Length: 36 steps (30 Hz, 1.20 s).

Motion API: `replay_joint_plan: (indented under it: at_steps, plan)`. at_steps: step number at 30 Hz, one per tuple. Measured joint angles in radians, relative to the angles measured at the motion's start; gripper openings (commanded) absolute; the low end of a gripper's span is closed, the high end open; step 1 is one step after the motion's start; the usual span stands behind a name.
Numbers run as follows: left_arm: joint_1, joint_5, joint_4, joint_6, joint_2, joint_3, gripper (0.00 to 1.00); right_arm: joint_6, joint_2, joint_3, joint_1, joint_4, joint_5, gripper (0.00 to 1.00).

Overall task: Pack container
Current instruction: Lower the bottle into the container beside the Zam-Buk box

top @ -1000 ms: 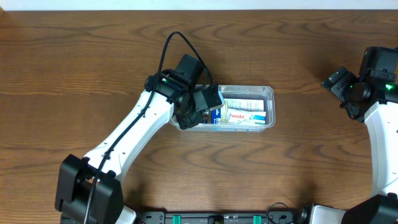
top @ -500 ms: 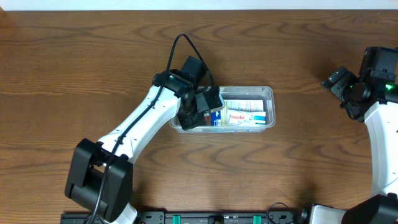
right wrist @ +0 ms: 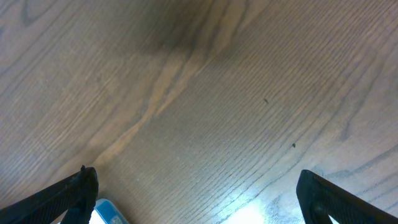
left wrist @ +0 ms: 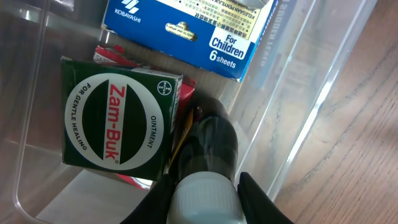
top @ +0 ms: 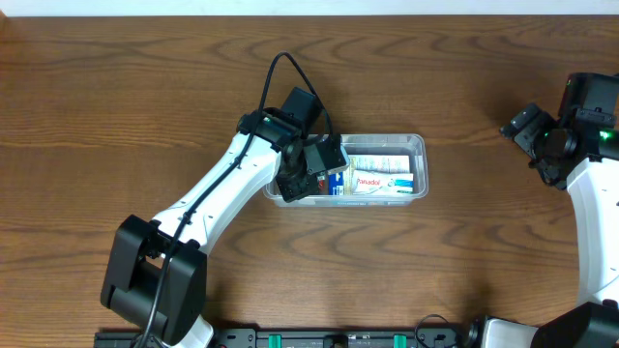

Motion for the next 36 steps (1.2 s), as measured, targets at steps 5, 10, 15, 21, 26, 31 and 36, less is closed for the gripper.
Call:
replay_joint_plan:
  at_steps: [5,10,15,21,26,31,36]
  plan:
    - [0.000,0.000,0.001,0.001,0.000,0.000,0.39,0.000,0.000,0.000,0.000,0.000,0.000,0.99]
    - [0.000,-0.001,0.010,0.001,0.000,0.000,0.47,0.000,0.000,0.000,0.000,0.000,0.000,0.99]
    - [0.000,-0.001,0.010,0.000,0.000,0.000,0.47,0.000,0.000,0.000,0.000,0.000,0.000,0.99]
    - [0.000,-0.001,0.011,0.000,0.000,0.000,0.47,0.000,0.000,0.000,0.000,0.000,0.000,0.99]
    - [0.000,-0.001,0.014,0.000,0.000,0.000,0.48,0.000,0.000,0.000,0.000,0.000,0.000,0.99]
    - [0.000,0.000,0.023,0.000,0.000,0.000,0.48,0.000,0.000,0.000,0.000,0.000,0.000,0.99]
    - [0.000,0.000,0.026,0.000,0.000,0.000,0.49,0.000,0.000,0.000,0.000,0.000,0.000,0.99]
